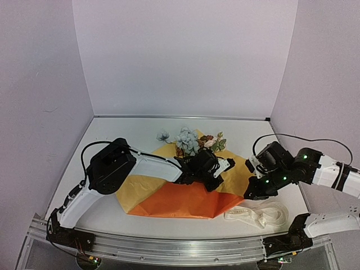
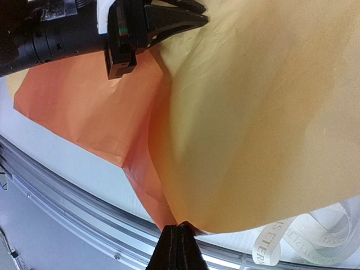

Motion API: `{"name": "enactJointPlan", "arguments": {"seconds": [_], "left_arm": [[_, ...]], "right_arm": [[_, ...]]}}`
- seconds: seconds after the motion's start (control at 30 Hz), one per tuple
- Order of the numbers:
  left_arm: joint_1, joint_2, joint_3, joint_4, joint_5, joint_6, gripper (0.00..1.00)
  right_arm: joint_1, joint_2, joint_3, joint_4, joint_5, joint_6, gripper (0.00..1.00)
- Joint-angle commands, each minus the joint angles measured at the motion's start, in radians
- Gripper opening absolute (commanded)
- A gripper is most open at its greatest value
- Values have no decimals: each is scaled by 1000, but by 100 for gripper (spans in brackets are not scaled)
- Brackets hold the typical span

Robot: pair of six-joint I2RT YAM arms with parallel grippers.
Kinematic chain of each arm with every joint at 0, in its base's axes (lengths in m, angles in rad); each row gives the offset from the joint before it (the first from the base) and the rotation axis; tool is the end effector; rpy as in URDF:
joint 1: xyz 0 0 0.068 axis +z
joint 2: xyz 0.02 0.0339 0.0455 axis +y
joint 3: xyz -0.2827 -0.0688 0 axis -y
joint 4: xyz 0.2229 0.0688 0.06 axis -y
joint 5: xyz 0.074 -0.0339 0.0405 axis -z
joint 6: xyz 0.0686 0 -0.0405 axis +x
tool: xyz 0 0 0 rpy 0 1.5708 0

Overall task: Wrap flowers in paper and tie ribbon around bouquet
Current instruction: Fold the one-fourth-folded wrapping paper at the center of the board.

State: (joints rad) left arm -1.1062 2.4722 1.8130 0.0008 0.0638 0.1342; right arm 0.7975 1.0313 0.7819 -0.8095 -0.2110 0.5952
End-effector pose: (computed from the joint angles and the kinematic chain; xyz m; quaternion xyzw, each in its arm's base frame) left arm 0.2503 -0.5091 0.1127 0.5329 0.7220 -0.2310 0.3760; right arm 0.1117 0.1350 0.2362 -0.1237 0.9544 0.2396 0.1278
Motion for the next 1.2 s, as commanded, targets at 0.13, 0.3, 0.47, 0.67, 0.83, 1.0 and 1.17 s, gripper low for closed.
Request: {"name": "enactJointPlan", "arguments": {"seconds": [0.13, 0.3, 0.47, 0.67, 0.83, 1.0, 1.17], "left_arm": [[57, -224, -57, 58, -7, -87, 26], [69, -442, -253, 85, -5, -182, 31], [72, -658, -537, 50, -27, -304, 23], [66, -904, -897, 26, 0, -443, 6], [13, -908, -1019, 39, 49, -491, 0], [-11, -788, -1005, 84, 54, -502, 0], [-17, -687, -955, 96, 59, -490, 0]], "right_arm": [[2, -11, 82, -124, 158, -81, 0], [-29, 16, 103, -150, 147, -137, 0], [-30, 38, 139, -159, 148, -185, 0], [-30, 68, 192, -211, 158, -254, 0], [-30, 105, 219, -230, 137, -274, 0], [-19, 139, 256, -227, 96, -253, 0], [24, 197, 308, -195, 76, -217, 0]]}}
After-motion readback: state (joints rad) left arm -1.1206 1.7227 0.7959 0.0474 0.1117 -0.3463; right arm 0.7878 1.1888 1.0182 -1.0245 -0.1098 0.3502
